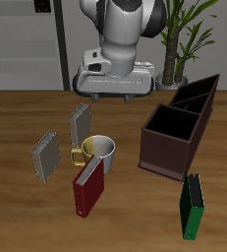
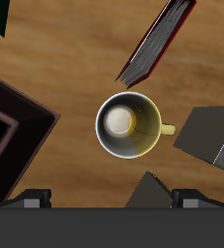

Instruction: Place the white-yellow mug into the left desk caddy's left compartment and place the red book into the left desk caddy's front compartment

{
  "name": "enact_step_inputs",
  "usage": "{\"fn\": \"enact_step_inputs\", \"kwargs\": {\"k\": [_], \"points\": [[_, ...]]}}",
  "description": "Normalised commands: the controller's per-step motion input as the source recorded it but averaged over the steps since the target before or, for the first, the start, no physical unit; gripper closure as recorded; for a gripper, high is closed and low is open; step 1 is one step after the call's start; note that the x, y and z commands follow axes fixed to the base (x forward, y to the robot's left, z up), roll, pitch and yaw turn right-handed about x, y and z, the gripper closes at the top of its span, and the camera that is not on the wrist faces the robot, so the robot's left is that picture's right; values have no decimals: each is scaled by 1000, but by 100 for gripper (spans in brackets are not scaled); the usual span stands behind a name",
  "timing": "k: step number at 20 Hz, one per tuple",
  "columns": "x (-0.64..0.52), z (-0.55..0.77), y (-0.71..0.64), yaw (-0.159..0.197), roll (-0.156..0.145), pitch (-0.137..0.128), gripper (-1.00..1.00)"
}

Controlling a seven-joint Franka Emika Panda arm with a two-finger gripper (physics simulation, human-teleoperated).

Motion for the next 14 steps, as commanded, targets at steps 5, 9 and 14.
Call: {"fn": "enact_step_inputs", "kwargs": {"k": [5, 9, 14], "points": [[110, -274, -65, 46, -12, -1, -100], [106, -300, -144, 17, -17, 12, -100], [131, -326, -68, 41, -16, 23, -100]]}}
